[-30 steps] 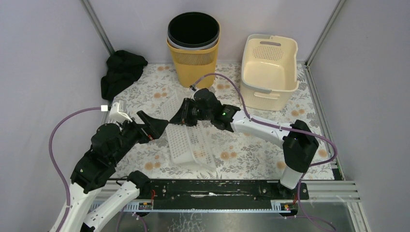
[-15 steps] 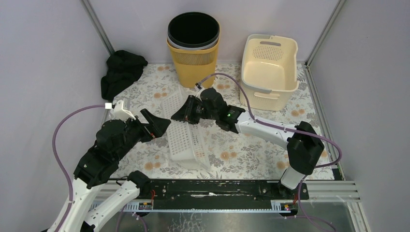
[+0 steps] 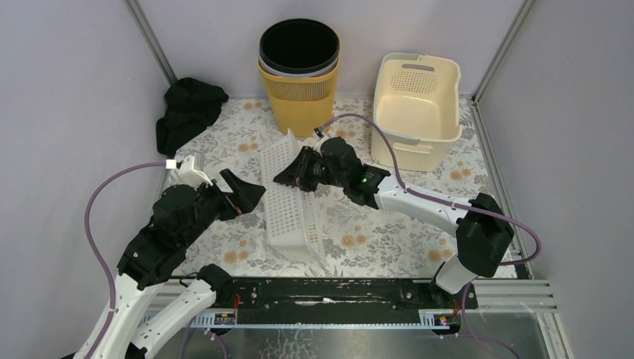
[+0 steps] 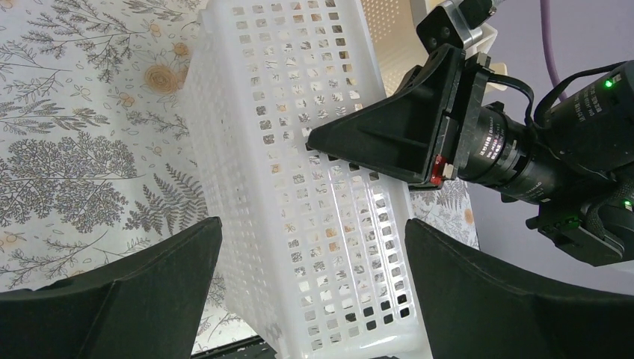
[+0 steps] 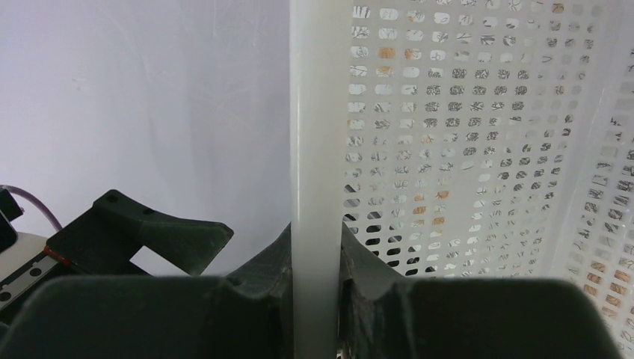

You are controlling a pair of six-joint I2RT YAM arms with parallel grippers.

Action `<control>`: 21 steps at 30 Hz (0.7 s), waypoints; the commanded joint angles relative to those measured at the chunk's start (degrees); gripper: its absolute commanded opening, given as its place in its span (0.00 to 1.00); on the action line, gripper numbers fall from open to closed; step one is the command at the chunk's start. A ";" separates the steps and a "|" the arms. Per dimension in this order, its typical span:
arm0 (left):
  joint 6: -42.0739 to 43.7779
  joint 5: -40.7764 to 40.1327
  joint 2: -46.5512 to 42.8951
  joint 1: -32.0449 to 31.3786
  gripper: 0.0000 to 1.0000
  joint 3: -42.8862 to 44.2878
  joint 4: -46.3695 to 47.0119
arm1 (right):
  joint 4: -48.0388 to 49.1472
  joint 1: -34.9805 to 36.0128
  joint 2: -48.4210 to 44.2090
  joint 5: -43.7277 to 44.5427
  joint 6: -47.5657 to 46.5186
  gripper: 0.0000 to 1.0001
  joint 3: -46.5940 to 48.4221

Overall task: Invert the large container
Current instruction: Turn the container upside down at the center of the board.

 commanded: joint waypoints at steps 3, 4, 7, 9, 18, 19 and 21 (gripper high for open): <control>-0.36 0.01 -0.35 -0.25 1.00 -0.91 2.48 | 3.08 -1.23 -2.46 1.36 1.71 0.00 0.15; -0.37 0.01 -0.37 -0.27 1.00 -0.93 2.48 | 3.34 -1.31 -2.37 1.27 2.10 0.00 0.14; -0.21 -0.06 -0.41 -0.25 1.00 -0.70 2.51 | 4.54 -1.54 -2.17 1.00 3.23 0.00 0.26; -0.11 -0.10 -0.47 -0.29 1.00 -0.57 2.44 | 5.50 -1.65 -2.08 0.83 3.88 0.00 0.52; -0.10 -0.33 -0.99 -0.28 1.00 0.84 1.58 | 13.05 -1.98 -2.25 -0.12 8.23 0.00 0.89; -0.10 -0.33 -1.04 -0.30 1.00 1.00 1.49 | 14.34 -2.03 -2.24 -0.31 8.93 0.00 0.71; -0.15 -0.33 -1.05 -0.24 1.00 1.21 1.38 | 17.65 -2.13 -1.96 -0.69 10.70 0.00 -0.12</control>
